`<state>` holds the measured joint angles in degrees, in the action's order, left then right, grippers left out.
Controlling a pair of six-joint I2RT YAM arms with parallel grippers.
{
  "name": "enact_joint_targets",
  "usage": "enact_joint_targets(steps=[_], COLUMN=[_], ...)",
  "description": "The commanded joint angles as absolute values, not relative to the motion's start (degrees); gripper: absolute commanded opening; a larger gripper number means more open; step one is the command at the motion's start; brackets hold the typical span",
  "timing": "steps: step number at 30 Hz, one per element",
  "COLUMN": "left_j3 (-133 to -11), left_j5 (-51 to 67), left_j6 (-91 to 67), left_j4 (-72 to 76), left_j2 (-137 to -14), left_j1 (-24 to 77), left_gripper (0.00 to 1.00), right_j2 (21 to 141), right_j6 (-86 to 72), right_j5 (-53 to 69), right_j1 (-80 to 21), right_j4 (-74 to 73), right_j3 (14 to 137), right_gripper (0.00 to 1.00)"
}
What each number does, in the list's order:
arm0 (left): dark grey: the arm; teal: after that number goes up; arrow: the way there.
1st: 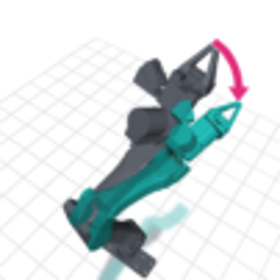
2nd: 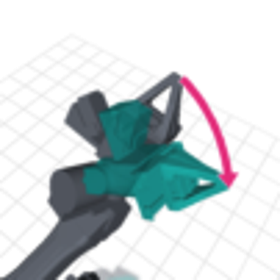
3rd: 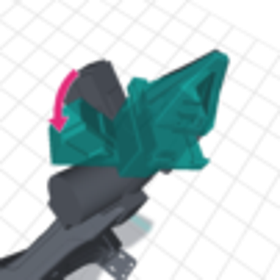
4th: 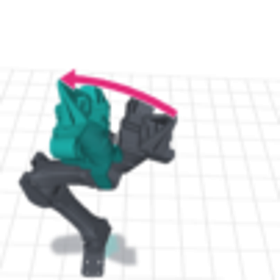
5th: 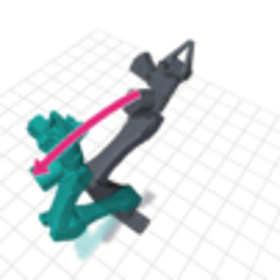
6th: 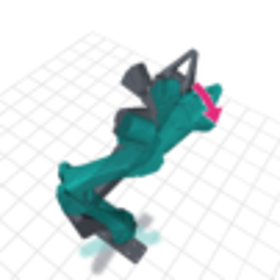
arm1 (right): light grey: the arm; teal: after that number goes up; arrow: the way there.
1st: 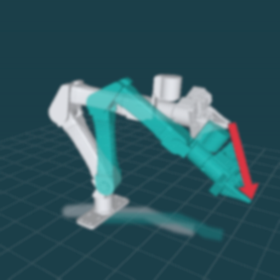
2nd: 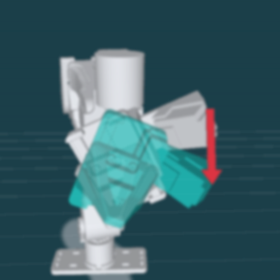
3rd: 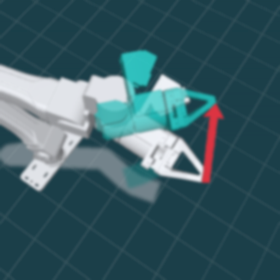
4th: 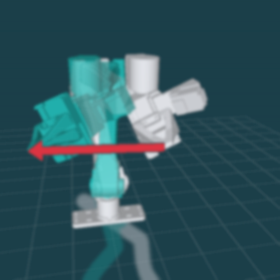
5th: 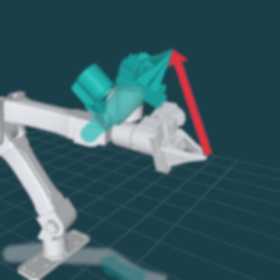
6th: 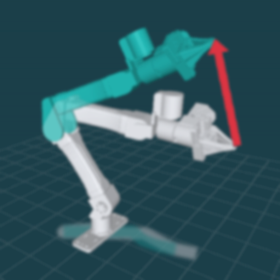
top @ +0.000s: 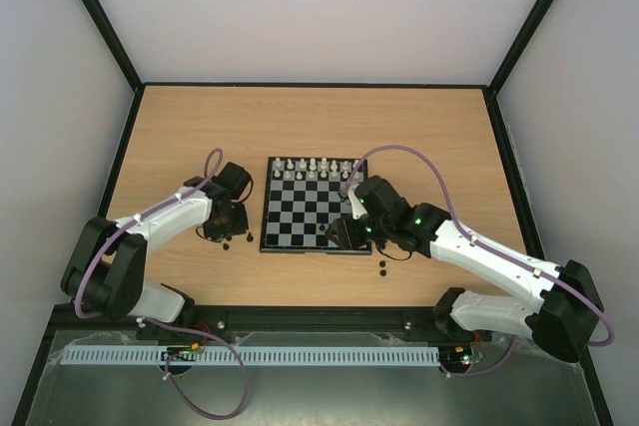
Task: Set up the chess pieces on the board
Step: Pick up the chess piece at the center of the board.
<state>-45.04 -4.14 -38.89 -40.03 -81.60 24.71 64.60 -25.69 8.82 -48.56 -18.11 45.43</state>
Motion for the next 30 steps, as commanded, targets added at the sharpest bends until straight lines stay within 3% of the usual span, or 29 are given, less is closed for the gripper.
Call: enact_joint_targets(steps=[1,14,24,30], left_j3=[-45.85,-45.48,-44.96,-44.96], left_j5=[-5.59,-5.22,-3.75,-3.61], left_j6=[-39.30,-39.44,-39.11,-39.22], left_j4=[-40.24,-40.19,-40.10,-40.53], left_j2=[-82.41,-83.28,-84.24,-84.11], left_j1=[24.35,23.64,23.03,23.03], left_gripper=[0.38,0.36,0.29,0.19], right_j2=[63.46,63.26,62.84,62.78], right_j6=[-24.95,-25.05,-25.14,-25.14], right_j5=[9.70,9.26,8.85,8.86], right_j1=[-48.99,-49.57,-49.91,-50.06], right_j4=[-18.79,-18.80,-18.81,-18.81], right_j3=[44.48,44.14,43.97,43.90], right_gripper=[0.52,0.52,0.52,0.52])
